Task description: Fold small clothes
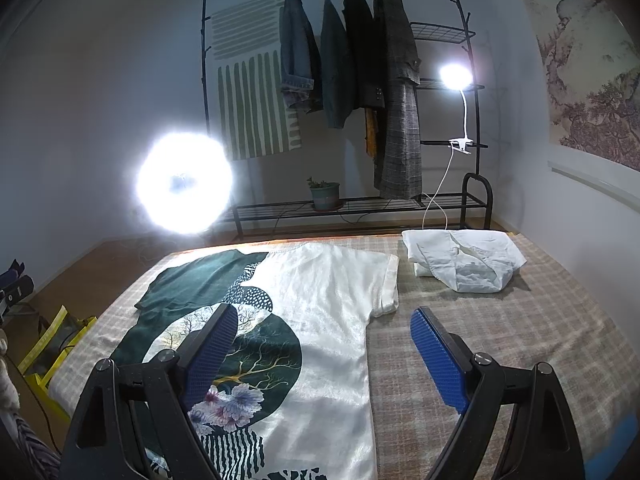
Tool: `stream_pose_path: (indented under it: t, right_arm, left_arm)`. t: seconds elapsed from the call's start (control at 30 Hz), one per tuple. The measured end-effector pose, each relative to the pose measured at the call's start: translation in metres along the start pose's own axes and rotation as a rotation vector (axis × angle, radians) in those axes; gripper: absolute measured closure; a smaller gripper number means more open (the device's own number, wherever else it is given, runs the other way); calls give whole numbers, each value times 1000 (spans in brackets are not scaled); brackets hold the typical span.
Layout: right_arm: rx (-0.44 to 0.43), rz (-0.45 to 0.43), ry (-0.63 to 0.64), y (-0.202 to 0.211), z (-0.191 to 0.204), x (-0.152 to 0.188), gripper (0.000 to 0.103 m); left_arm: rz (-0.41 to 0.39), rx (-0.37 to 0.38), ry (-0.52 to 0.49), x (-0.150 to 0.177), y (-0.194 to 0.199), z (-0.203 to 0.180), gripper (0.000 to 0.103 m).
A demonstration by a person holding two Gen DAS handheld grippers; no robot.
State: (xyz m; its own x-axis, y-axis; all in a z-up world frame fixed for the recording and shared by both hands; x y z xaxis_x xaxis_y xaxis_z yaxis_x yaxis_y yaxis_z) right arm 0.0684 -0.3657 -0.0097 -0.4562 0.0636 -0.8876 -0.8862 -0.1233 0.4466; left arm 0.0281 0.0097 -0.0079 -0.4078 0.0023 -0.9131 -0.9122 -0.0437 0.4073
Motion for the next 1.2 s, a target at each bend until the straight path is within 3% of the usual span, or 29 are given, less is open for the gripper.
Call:
stream_pose_path:
  t: [1.2]
  right_arm:
    - [-9,8,-1,-2,4,3,13]
  left_arm:
    - [-3,-2,-4,1,1,-2,0]
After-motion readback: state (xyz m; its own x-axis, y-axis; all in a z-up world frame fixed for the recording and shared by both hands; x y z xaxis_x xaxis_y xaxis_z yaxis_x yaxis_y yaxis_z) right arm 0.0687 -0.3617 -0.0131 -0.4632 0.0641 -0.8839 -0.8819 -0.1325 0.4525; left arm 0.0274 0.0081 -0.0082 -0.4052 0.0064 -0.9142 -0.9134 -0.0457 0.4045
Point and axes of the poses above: each gripper's, at about its wrist camera, not at the fingertips, and y roughly against the way its jaws point, z to its left, x to its underside, the point moved 3 cm from there along -y, roughly the way its jaws point, and after that the axes turned 1 degree about -x, right-handed, at the moved point
